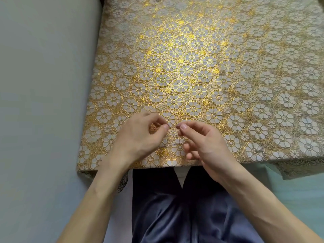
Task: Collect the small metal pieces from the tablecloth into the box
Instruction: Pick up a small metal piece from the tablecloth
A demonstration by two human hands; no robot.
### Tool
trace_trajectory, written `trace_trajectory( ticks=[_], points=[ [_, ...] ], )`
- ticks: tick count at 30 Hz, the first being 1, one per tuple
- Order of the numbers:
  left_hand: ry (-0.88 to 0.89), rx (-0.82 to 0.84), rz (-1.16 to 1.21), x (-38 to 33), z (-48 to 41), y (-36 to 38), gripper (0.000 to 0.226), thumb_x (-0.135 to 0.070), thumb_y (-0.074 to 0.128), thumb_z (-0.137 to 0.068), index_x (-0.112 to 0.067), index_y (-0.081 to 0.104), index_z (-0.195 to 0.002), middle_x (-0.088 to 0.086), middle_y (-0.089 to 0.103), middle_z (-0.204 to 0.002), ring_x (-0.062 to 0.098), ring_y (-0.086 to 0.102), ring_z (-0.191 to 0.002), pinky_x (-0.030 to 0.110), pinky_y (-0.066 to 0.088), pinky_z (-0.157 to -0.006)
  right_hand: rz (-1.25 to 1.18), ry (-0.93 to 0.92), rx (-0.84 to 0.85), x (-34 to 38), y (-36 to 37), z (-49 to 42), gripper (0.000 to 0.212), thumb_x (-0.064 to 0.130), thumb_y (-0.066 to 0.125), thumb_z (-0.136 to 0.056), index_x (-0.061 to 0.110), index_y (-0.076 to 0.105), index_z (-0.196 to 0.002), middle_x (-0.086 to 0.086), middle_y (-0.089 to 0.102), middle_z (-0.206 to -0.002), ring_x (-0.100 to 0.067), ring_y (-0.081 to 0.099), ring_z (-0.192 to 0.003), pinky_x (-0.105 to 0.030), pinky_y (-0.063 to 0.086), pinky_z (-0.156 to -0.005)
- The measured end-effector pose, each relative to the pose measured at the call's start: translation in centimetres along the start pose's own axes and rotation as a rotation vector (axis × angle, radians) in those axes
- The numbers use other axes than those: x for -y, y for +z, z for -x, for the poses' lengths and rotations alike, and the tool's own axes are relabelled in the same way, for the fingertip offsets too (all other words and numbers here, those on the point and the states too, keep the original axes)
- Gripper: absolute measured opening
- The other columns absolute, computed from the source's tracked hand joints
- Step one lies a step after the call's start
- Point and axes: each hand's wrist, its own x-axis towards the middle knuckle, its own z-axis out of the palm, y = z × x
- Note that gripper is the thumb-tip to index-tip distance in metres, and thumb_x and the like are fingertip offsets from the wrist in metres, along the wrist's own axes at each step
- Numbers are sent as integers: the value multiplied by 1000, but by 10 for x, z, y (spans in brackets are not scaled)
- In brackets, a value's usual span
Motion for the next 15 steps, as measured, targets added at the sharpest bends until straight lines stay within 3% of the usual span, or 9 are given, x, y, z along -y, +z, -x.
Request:
trace_trajectory(
  ticks=[2,3,5,6,11,15],
  points=[
    [41,-36,-26,1,-1,5,21,-50,59,-86,-39,74,-96,-18,57,-110,4,50,-111,34,43,-98,43,-17,-18,0,-1,-4,11,18,63,-99,11,71,-102,1,66,-85,-8,54,-51,-19,43,-40],
    [57,-56,-9,1,-2,7,20,-49,61,-85,-40,74,-96,-18,57,-113,4,48,-114,29,40,-101,58,-23,-27,0,-1,-6,10,17,63,-99,11,71,-101,1,66,-84,-9,55,-51,-20,44,-40],
    [73,-111,51,-2,-1,11,10,-44,71,-86,-38,75,-92,-18,60,-111,0,48,-110,8,33,-94,77,-33,-41,0,-3,-8,10,17,63,-99,12,71,-100,1,67,-83,-10,56,-51,-21,44,-40],
    [80,-149,72,-4,0,14,7,-41,75,-85,-37,76,-90,-18,62,-108,0,50,-108,4,32,-89,83,-36,-45,0,-3,-9,10,17,63,-99,12,72,-100,1,68,-82,-11,57,-51,-21,45,-40],
    [93,-280,146,-5,4,27,8,-35,82,-83,-28,80,-86,-16,68,-99,7,62,-102,19,46,-86,101,-35,-61,0,-4,-9,11,17,64,-98,11,73,-101,-3,69,-85,-12,57,-49,-16,38,-35],
    [129,-350,149,-6,6,31,4,-29,79,-84,-27,78,-88,-9,69,-97,10,64,-97,9,46,-74,120,-79,-64,-3,-4,-9,12,16,66,-96,12,75,-103,-4,73,-88,-12,59,-51,-19,44,-40]
  ],
)
